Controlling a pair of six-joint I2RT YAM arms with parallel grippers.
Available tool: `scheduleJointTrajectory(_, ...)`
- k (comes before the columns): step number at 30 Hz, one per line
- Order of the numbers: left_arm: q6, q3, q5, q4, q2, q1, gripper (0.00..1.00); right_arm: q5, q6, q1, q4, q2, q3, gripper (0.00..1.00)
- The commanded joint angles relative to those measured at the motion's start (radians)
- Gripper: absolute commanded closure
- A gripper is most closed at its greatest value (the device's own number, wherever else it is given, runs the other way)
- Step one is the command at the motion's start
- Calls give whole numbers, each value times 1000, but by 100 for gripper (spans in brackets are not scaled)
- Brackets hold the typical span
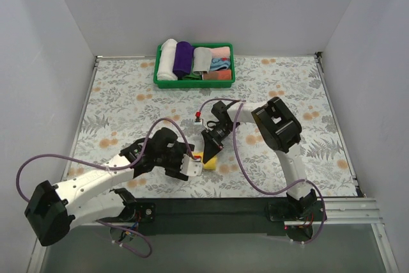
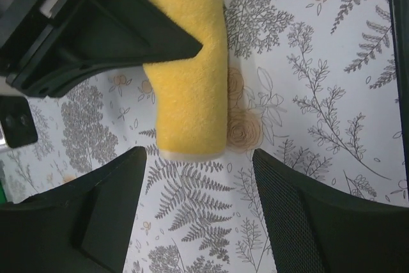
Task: Roll the towels
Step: Roll the towel
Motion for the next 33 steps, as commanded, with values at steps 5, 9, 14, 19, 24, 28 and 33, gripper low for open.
scheduleJointTrajectory(5,6,-39,-193,251,103,-185,36,111,-49,-14,-45,94,-2,99)
scheduleJointTrajectory(9,15,-54,-231,319,183,-200,39,107,-62,-15,-51,102,-1,99)
scheduleJointTrajectory(14,4,-68,-232,333,267,-202,54,108,-71,-19,-54,82,-10,99)
scheduleJointTrajectory(19,-34,-66,-193,270,316,-203,75,122,-66,-35,-59,47,-12,90)
scheduleJointTrajectory(24,-71,-17,-81,144,362,-185,85,173,-45,-101,-67,-71,-2,54)
scheduleJointTrajectory(28,-68,64,66,-21,447,-124,88,232,-26,-233,-86,-208,-12,34)
scheduleJointTrajectory(33,-52,226,297,-187,566,-3,90,315,-46,-362,-87,-478,-82,33)
